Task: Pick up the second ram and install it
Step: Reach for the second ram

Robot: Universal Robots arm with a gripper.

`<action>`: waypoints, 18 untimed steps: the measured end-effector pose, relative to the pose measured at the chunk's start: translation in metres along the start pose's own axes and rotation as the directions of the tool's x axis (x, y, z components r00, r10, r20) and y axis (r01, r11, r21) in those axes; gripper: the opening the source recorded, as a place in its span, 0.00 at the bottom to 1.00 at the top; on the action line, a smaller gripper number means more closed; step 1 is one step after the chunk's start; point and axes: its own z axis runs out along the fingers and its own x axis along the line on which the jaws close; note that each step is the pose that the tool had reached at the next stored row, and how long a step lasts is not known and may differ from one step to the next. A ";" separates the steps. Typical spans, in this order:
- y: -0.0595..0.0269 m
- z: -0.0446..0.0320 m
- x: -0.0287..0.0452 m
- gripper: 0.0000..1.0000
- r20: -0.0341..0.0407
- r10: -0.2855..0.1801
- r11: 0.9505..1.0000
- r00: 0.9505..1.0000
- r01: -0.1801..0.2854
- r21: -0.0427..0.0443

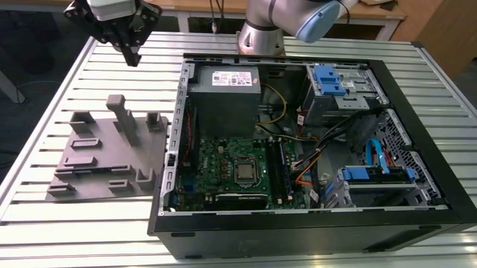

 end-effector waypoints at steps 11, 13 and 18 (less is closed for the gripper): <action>-0.0025 0.0001 0.0319 0.11 0.000 0.000 1.000 1.000 0.000 0.000; -0.0029 0.0001 0.0375 0.11 0.000 0.000 1.000 1.000 0.000 0.000; -0.0039 0.0004 0.0495 0.11 0.000 0.000 1.000 1.000 0.000 0.000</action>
